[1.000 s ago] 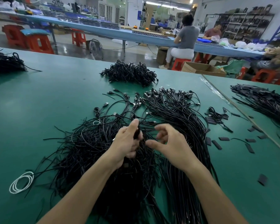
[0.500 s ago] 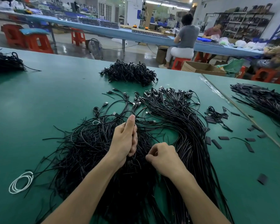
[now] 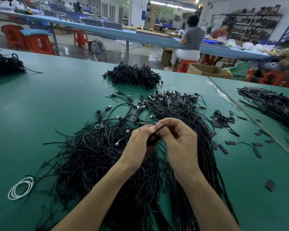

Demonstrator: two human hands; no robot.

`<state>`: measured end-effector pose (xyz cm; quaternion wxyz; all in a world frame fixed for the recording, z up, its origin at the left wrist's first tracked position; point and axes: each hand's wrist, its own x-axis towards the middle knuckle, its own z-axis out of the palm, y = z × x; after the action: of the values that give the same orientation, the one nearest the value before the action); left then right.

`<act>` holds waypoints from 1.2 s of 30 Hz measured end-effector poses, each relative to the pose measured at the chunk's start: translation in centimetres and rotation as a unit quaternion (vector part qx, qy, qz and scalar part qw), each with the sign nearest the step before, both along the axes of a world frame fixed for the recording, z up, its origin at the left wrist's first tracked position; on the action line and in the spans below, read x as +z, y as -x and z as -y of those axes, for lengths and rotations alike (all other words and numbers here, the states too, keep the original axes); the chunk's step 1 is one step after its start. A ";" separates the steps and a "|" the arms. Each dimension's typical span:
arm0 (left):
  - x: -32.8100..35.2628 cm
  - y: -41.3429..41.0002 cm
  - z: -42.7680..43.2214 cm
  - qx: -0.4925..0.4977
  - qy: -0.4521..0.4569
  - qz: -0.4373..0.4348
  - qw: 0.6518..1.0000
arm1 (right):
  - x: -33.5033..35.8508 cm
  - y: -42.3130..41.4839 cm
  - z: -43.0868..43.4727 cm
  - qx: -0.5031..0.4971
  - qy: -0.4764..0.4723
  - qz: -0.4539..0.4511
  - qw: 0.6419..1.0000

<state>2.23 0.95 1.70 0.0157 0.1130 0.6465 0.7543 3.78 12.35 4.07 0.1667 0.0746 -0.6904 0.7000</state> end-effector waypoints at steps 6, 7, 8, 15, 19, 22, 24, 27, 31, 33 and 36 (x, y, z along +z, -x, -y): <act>1.1 -0.3 0.7 0.028 -0.053 -0.051 0.997 | 0.0 -0.8 0.2 0.015 -0.095 0.000 0.995; 1.1 -0.3 0.8 0.026 -0.055 -0.061 0.996 | 0.1 -0.8 0.2 0.017 -0.120 0.003 0.993; 1.1 -0.3 0.9 0.024 -0.059 -0.067 0.996 | 0.1 -0.9 0.2 0.027 -0.136 0.008 0.990; 0.6 -0.5 1.6 -0.032 -0.110 -0.069 0.991 | 0.6 -1.0 0.0 0.039 -0.028 0.065 0.997; 0.4 -1.1 0.9 -0.050 -0.094 -0.062 0.992 | 1.0 -1.2 0.1 0.114 0.113 0.107 0.981; 0.2 -1.3 0.4 -0.060 -0.110 -0.090 0.988 | 0.9 -1.2 0.2 0.128 0.038 0.090 0.987; 0.2 -1.2 0.4 -0.038 -0.094 -0.096 0.990 | 0.9 -1.2 0.1 0.114 -0.026 0.062 0.991; 0.4 -1.1 0.2 -0.031 -0.082 -0.102 0.991 | 1.3 -0.9 -0.6 0.100 -0.121 0.019 0.987; 0.6 -1.3 0.3 -0.001 -0.103 -0.097 0.990 | 2.1 -0.7 -1.4 0.101 -0.249 -0.006 0.963; 0.5 -0.8 0.7 0.056 -0.075 -0.081 0.992 | 2.2 -1.0 -1.6 0.100 -0.291 -0.001 0.952; 0.2 -0.4 0.9 0.089 -0.066 -0.069 0.991 | 2.1 -1.4 -1.5 0.095 -0.332 -0.007 0.938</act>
<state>2.58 0.04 1.93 -0.1036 0.1074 0.6027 0.7839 5.14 13.88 6.15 0.0696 0.1960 -0.8723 0.4426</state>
